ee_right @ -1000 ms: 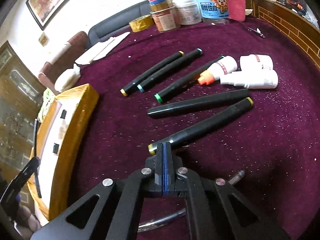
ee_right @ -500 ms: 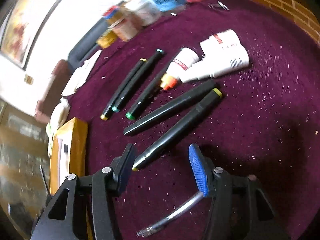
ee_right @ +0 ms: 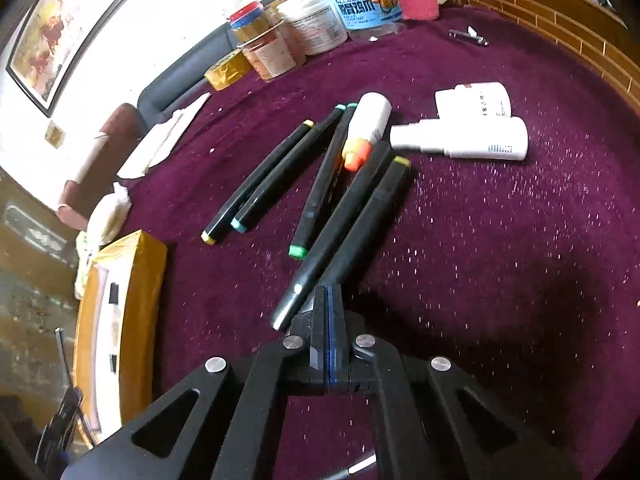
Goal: Organize rigid objects
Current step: 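Lower the black pen into the tray with the left tool while the right tool grasps a clear pen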
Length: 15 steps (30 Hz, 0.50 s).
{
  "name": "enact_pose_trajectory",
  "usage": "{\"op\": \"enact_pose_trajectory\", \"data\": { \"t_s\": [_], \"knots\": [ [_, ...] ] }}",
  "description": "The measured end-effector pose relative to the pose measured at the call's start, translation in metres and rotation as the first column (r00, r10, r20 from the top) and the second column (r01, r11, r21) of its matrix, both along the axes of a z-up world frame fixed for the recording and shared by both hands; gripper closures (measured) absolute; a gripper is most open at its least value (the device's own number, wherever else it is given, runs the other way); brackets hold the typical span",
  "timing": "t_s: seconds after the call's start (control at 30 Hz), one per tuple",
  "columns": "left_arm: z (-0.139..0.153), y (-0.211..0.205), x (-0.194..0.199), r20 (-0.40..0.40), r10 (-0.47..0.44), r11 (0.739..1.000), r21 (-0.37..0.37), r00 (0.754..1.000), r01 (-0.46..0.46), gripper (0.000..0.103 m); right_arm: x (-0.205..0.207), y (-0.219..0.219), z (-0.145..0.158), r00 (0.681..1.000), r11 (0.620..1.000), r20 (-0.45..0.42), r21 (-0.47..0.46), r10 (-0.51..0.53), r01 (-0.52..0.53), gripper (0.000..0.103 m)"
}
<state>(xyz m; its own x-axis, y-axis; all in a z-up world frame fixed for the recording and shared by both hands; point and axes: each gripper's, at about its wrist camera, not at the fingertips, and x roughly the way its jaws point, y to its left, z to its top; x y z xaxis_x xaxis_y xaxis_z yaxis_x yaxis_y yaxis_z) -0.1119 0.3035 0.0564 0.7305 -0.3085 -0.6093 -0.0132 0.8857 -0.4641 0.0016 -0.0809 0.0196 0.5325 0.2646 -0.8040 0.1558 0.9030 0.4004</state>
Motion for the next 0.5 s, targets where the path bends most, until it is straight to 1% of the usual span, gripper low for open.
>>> {"op": "enact_pose_trajectory", "data": {
  "t_s": [0.1, 0.2, 0.23, 0.27, 0.33, 0.4, 0.5],
  "knots": [
    [-0.002, 0.005, -0.001, -0.007, 0.012, 1.0, 0.0, 1.0, -0.012, 0.096, -0.003, -0.003, -0.002, 1.0, 1.0, -0.001, 0.006, 0.011, -0.011, 0.103],
    [-0.002, 0.008, -0.003, -0.004, 0.015, 1.0, 0.0, 1.0, -0.015, 0.096, -0.005, -0.011, -0.002, 1.0, 0.998, 0.007, 0.055, -0.011, 0.011, 0.102],
    [-0.002, 0.009, -0.003, -0.002, 0.014, 1.0, -0.002, 1.0, -0.014, 0.096, -0.005, -0.012, -0.001, 1.0, 0.997, 0.012, 0.073, -0.017, 0.016, 0.097],
    [-0.002, 0.009, -0.003, 0.0, 0.014, 1.0, -0.004, 1.0, -0.014, 0.096, -0.005, -0.013, 0.001, 1.0, 0.997, 0.011, 0.07, -0.022, 0.021, 0.091],
    [-0.002, 0.008, -0.004, 0.002, 0.009, 1.0, -0.01, 1.0, -0.009, 0.096, -0.006, -0.01, 0.003, 1.0, 0.999, -0.004, 0.043, -0.016, 0.017, 0.083],
    [0.0, 0.007, -0.006, 0.009, -0.002, 1.0, -0.012, 1.0, 0.002, 0.096, -0.015, -0.009, 0.005, 1.0, 0.999, -0.025, 0.04, 0.015, -0.014, 0.082],
    [0.002, 0.009, -0.007, 0.022, -0.01, 1.0, -0.005, 1.0, 0.01, 0.096, -0.051, -0.014, 0.017, 0.997, 0.998, -0.056, 0.015, 0.059, -0.059, 0.081]
  ]
}}
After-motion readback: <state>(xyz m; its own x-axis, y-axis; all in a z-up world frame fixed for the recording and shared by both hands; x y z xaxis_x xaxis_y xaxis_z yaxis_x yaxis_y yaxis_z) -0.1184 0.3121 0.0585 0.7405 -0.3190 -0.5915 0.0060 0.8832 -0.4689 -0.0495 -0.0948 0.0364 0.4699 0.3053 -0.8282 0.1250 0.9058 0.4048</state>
